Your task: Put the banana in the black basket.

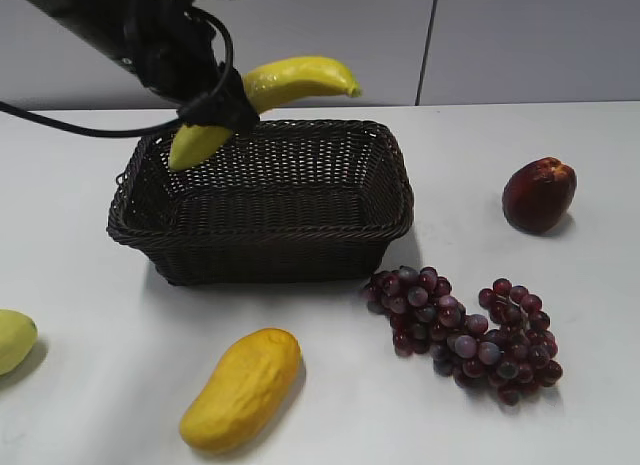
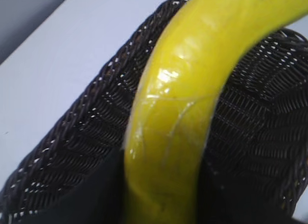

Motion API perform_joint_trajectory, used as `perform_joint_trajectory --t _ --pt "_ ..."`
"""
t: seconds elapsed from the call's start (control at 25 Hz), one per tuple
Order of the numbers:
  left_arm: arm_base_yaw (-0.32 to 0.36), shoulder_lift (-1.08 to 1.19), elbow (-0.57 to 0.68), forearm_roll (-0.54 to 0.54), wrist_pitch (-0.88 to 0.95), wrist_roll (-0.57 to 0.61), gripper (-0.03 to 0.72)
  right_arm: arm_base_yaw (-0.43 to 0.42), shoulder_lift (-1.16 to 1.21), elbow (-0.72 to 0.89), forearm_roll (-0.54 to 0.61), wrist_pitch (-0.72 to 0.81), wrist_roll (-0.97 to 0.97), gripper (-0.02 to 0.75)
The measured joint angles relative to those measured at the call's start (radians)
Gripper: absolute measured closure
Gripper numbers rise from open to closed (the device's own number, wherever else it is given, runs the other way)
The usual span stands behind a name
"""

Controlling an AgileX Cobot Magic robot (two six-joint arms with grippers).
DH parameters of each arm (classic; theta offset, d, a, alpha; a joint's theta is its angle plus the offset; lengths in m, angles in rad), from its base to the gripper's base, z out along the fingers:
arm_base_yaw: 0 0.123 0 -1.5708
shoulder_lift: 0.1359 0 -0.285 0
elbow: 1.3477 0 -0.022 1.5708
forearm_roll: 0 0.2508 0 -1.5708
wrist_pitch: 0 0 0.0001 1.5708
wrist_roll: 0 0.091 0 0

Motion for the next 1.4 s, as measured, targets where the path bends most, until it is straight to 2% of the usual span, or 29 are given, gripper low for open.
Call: perform_joint_trajectory --t 0.2,0.4,0.52,0.84,0.96,1.08,1.24,1.4 --pt "-0.008 0.086 0.000 0.016 -0.004 0.000 0.249 0.000 0.000 0.000 0.000 0.000 0.000 0.187" --pt "-0.008 0.107 0.000 0.021 -0.060 0.000 0.042 0.000 0.000 0.000 0.000 0.000 0.000 0.187" --pt "-0.008 0.107 0.000 0.022 -0.081 -0.001 0.000 0.000 0.000 0.000 0.000 0.000 0.000 0.187" --pt "-0.008 -0.004 0.000 0.023 -0.022 -0.077 -0.011 0.000 0.000 0.000 0.000 0.000 0.000 0.187" --pt "-0.007 -0.092 0.000 0.046 0.005 -0.151 -0.011 0.000 0.000 0.000 0.000 0.000 0.000 0.187" --pt "-0.006 -0.177 0.000 0.111 0.053 -0.248 -0.005 0.000 0.000 0.000 0.000 0.000 0.000 0.187" --pt "-0.003 -0.249 0.000 0.268 0.182 -0.411 0.001 0.000 0.000 0.000 0.000 0.000 0.000 0.187" --pt "0.053 -0.261 0.000 0.337 0.354 -0.512 0.018 0.000 0.000 0.000 0.000 0.000 0.000 0.187"
